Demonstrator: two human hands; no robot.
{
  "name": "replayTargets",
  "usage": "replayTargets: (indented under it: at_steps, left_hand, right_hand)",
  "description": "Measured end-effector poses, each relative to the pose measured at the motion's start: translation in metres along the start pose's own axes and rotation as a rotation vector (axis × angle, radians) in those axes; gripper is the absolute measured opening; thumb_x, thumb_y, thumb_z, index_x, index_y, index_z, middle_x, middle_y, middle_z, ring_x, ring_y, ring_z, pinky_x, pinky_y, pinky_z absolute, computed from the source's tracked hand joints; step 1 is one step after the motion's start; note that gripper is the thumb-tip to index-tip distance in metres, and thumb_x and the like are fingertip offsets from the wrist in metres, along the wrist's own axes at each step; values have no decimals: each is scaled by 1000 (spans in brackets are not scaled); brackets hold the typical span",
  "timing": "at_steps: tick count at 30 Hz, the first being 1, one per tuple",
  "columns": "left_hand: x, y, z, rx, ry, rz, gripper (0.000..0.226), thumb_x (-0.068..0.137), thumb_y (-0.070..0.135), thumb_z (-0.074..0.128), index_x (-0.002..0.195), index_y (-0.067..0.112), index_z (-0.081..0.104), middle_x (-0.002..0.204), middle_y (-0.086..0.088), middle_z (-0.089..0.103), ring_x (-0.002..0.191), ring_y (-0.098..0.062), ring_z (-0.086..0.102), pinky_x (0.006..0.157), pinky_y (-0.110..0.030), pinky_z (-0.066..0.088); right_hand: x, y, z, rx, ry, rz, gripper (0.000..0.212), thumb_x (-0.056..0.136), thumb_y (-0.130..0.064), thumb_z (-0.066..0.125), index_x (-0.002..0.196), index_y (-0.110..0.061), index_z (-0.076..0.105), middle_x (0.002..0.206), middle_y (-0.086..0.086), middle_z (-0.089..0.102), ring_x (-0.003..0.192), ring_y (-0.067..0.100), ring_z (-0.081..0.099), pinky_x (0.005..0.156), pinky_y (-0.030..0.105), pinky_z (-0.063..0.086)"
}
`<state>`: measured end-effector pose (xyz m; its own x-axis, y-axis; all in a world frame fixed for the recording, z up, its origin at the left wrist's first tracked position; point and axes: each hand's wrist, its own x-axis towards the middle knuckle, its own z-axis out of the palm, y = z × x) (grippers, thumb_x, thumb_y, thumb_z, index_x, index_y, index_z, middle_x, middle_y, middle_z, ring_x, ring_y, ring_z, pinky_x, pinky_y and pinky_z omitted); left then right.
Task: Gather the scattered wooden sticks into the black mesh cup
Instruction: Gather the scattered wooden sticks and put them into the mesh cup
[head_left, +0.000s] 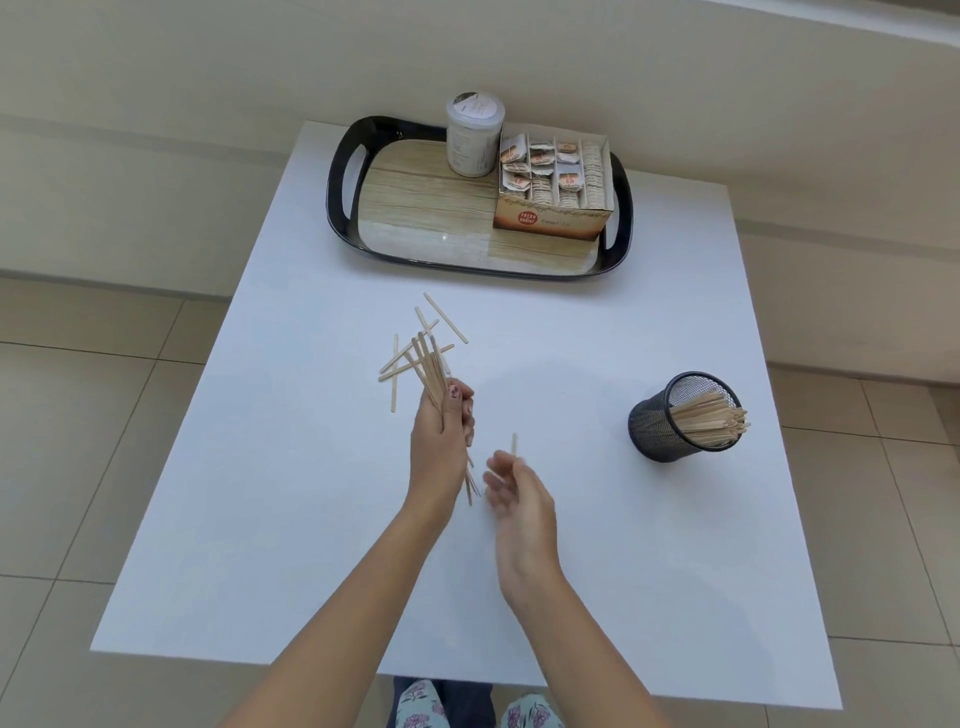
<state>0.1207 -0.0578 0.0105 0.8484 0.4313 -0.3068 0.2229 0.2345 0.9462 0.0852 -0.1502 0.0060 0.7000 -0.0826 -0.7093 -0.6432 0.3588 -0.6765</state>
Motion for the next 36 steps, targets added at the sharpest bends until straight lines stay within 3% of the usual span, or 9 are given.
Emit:
replayTargets:
  at_steps: [4,9,11,16,19,25,29,32,36]
  left_hand:
    - [-13,-1,13,-68,-47,35,23,104,26,41,88,24,57,69,12,51,55,-3,42,55,-13,40]
    - [-25,-10,19,-54,-89,-14,18,100,34,48,97,24,62,75,16,60,55,-4,47,64,-20,45]
    - [-28,-14,20,-40,-107,-16,18,96,40,54,98,26,64,72,18,63,59,-2,54,67,-20,47]
    - [-30,-18,25,5,-92,-15,31,76,51,70,75,21,65,67,5,66,78,-16,68,80,-30,53]
    - [-31,-12,32,8,-82,-21,45,84,39,64,56,14,40,53,3,36,59,-22,40,67,-34,41]
    - [-24,-7,24,192,-27,-6,46,89,21,59,53,18,31,49,4,27,52,-15,30,50,-23,30]
    - [-18,-8,22,461,-69,113,45,88,10,52,51,23,32,42,9,31,42,-8,28,43,-15,23]
    - [-15,-11,18,553,-83,152,41,91,5,50,56,22,40,48,9,40,42,-7,37,42,-14,29]
    - [-6,-12,15,598,-27,99,34,94,18,53,60,26,50,45,10,51,43,-4,52,39,-8,33]
  right_hand:
    - [-3,1,2,477,-84,307,40,104,-27,37,116,4,59,118,18,64,108,27,63,98,37,46]
    - [2,-16,8,588,-135,319,43,103,-32,34,101,-4,67,79,6,74,74,17,73,66,29,58]
    - [4,-23,11,584,-164,313,40,102,-32,37,103,-7,68,81,6,75,75,17,74,72,30,56]
    - [7,-28,13,447,-296,245,47,102,-35,33,120,-6,66,119,9,69,118,23,61,103,33,43]
    - [6,-28,13,254,-288,115,48,103,-38,32,116,-10,68,117,3,70,119,17,60,107,34,40]
    - [1,-31,10,-225,-300,-332,29,95,-45,44,112,-33,64,114,-12,68,113,2,59,84,14,49]
    - [5,-34,13,-379,-363,-353,26,86,-44,63,109,-33,59,108,-16,67,105,-5,61,83,15,46]
    - [12,-36,20,-563,-383,-444,8,92,-33,59,97,-36,65,111,-14,60,104,-6,58,88,15,45]
    - [24,-41,32,-542,-325,-393,19,97,-36,49,93,-30,67,101,-18,67,92,-7,64,83,17,47]
